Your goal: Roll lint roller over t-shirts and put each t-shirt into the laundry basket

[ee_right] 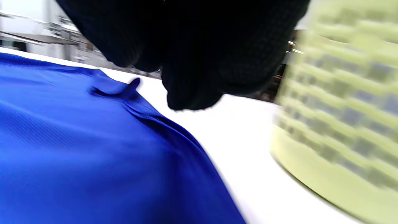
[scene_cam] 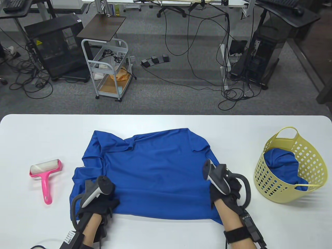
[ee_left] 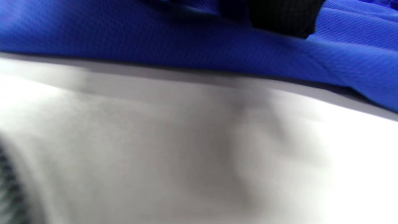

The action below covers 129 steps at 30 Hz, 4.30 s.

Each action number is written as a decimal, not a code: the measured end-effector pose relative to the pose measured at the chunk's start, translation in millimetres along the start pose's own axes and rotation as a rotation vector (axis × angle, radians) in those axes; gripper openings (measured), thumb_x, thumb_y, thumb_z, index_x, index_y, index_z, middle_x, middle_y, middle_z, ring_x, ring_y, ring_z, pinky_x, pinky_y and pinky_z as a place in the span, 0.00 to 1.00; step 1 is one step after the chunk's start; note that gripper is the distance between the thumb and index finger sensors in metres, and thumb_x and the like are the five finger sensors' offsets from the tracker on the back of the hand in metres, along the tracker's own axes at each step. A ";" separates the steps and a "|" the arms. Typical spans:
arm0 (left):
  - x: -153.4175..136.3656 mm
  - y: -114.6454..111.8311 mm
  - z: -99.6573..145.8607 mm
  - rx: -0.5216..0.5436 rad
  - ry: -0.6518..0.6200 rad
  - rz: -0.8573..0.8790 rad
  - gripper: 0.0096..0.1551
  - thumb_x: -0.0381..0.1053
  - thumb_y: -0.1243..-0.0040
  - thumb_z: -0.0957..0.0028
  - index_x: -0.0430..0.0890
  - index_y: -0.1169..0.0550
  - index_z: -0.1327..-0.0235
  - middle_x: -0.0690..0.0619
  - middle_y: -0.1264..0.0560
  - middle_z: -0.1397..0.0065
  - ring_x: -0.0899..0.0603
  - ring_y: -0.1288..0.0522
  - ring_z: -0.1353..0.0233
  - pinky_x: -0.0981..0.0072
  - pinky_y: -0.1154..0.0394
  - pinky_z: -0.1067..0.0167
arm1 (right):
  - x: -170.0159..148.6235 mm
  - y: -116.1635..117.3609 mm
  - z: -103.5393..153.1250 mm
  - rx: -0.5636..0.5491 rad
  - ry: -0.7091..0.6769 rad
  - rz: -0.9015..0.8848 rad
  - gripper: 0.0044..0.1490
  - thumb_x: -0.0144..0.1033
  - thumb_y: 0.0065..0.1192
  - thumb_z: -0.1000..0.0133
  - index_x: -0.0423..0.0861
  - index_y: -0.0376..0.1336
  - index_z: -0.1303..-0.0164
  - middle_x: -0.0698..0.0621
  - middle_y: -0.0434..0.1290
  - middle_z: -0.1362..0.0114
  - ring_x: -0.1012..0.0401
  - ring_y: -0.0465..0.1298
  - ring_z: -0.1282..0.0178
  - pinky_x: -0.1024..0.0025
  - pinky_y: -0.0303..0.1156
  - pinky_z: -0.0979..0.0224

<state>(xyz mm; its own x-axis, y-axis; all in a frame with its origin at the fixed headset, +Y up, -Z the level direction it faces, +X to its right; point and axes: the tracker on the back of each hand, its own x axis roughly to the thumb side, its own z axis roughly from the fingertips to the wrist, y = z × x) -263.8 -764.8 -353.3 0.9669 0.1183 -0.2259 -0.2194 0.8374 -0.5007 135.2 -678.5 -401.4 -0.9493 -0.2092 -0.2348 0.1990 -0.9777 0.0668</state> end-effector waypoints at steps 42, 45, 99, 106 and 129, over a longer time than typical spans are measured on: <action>-56.4 52.5 49.2 0.190 0.187 0.302 0.43 0.55 0.38 0.46 0.52 0.45 0.20 0.46 0.52 0.17 0.42 0.30 0.21 0.53 0.31 0.27 | -8.9 61.7 38.1 0.371 -0.189 -0.156 0.48 0.61 0.52 0.44 0.55 0.41 0.19 0.47 0.41 0.11 0.41 0.45 0.16 0.36 0.53 0.22; -71.1 47.8 62.7 0.123 0.286 0.271 0.48 0.57 0.37 0.47 0.47 0.47 0.19 0.42 0.55 0.17 0.41 0.30 0.24 0.56 0.28 0.30 | -11.5 85.6 39.4 0.452 -0.180 -0.138 0.49 0.64 0.49 0.44 0.54 0.38 0.20 0.46 0.40 0.12 0.41 0.45 0.17 0.36 0.51 0.23; 34.8 141.1 -48.4 0.320 0.233 0.040 0.44 0.58 0.36 0.48 0.56 0.44 0.21 0.51 0.29 0.26 0.49 0.16 0.39 0.58 0.21 0.38 | -17.2 109.4 40.6 0.443 -0.185 -0.222 0.48 0.63 0.38 0.46 0.54 0.32 0.22 0.47 0.31 0.15 0.42 0.36 0.18 0.37 0.40 0.23; 15.8 144.0 -149.5 0.133 0.501 0.285 0.52 0.69 0.42 0.52 0.48 0.46 0.20 0.44 0.34 0.25 0.45 0.19 0.40 0.60 0.22 0.43 | -16.4 110.1 41.1 0.442 -0.198 -0.217 0.48 0.63 0.37 0.46 0.53 0.31 0.22 0.46 0.30 0.15 0.42 0.35 0.19 0.37 0.40 0.23; -11.4 192.8 -184.8 0.158 -0.151 1.293 0.39 0.61 0.52 0.41 0.58 0.50 0.19 0.54 0.46 0.16 0.39 0.40 0.16 0.47 0.36 0.25 | -15.6 112.7 43.5 0.436 -0.205 -0.206 0.48 0.63 0.34 0.46 0.53 0.30 0.23 0.46 0.28 0.15 0.42 0.34 0.19 0.37 0.38 0.23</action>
<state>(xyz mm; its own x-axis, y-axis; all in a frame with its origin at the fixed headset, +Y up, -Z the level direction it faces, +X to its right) -341.1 -703.2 -601.7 0.0781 0.9274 -0.3658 -0.9857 0.1267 0.1110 161.8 -784.7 -347.9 -0.9949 0.0371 -0.0943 -0.0756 -0.8914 0.4468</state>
